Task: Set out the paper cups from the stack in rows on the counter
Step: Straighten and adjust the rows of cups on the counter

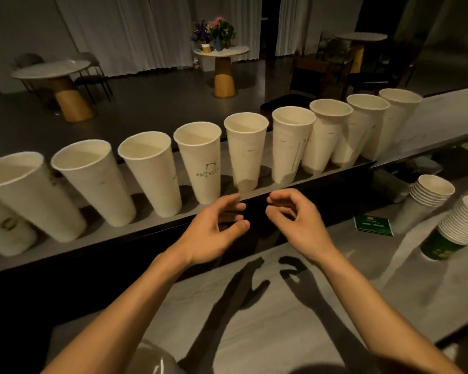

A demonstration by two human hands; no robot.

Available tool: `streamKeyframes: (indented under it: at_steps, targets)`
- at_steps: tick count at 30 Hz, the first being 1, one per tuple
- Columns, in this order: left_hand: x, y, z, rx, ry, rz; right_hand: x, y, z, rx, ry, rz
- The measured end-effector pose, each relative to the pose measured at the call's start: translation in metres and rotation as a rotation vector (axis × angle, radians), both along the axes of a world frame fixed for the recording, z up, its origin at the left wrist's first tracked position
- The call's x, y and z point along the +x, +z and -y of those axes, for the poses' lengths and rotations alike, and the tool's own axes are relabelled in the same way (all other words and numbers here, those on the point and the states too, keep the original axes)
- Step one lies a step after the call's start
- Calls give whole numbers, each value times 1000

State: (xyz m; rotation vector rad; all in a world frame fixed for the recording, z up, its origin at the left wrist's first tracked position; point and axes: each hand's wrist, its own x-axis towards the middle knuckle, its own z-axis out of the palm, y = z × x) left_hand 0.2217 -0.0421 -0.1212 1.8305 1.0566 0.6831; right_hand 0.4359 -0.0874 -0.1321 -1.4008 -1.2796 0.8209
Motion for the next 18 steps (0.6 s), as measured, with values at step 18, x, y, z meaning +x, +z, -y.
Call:
streamKeyframes:
  at_steps: [18]
  targets:
    - [-356, 25, 88, 117, 505, -4, -359, 27, 11, 74, 589, 120]
